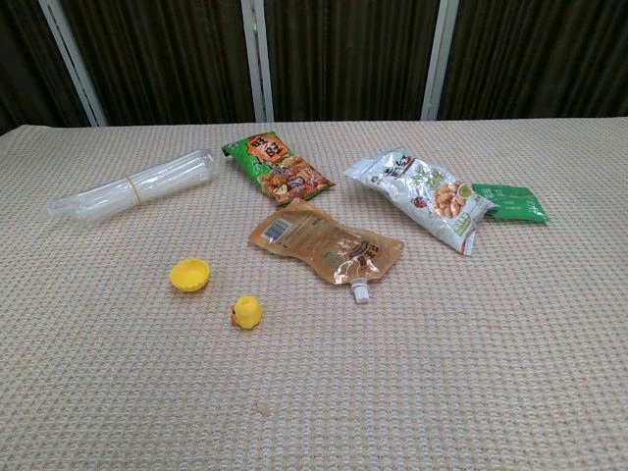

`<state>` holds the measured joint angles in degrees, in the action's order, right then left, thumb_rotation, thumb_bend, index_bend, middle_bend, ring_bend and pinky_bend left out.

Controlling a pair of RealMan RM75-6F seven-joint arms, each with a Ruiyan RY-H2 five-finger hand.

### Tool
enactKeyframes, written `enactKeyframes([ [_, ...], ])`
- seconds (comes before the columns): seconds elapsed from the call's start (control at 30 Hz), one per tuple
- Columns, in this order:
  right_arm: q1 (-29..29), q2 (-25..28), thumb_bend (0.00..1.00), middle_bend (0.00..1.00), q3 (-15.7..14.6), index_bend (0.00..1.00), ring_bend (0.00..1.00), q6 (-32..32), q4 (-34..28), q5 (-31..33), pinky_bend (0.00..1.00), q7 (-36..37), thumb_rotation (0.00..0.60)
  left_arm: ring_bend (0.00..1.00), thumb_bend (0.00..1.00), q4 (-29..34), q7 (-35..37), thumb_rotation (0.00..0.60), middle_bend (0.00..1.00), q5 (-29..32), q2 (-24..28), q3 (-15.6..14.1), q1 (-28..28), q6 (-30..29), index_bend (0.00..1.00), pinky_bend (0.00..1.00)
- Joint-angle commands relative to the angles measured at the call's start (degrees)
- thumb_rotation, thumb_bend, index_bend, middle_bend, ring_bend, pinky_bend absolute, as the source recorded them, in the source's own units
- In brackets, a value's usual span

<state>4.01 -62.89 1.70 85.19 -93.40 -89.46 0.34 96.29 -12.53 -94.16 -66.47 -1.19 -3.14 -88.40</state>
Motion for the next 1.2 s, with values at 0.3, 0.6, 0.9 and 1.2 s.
enactKeyframes([
  [0.3,-0.07,-0.09,0.01,0.0,0.16,0.03,0.0,0.51,0.2,-0.24,0.0,0.27,0.6,0.0,0.0,0.02,-0.25,0.6,0.0,0.04,-0.01,-0.12,0.02,0.18,0.0,0.0],
  [0.6,-0.04,-0.24,0.01,0.0,0.15,0.03,0.0,0.38,0.25,-0.16,0.0,0.12,0.6,0.0,0.0,0.16,-0.26,0.6,0.0,0.48,0.05,-0.12,-0.17,0.85,0.0,0.0],
  [0.9,-0.24,0.17,0.01,0.0,-0.03,0.03,0.0,0.31,-0.04,0.01,0.0,0.9,0.6,0.0,0.0,1.15,-2.01,0.6,0.0,1.08,-0.04,0.07,-1.16,2.84,0.0,0.0],
  [1.2,-0.07,0.49,0.01,0.0,-0.25,0.03,0.0,-0.46,-0.52,0.15,0.0,1.02,0.6,0.0,0.0,5.26,-6.25,0.6,0.0,2.9,-0.18,1.85,-5.15,8.64,0.01,0.0],
])
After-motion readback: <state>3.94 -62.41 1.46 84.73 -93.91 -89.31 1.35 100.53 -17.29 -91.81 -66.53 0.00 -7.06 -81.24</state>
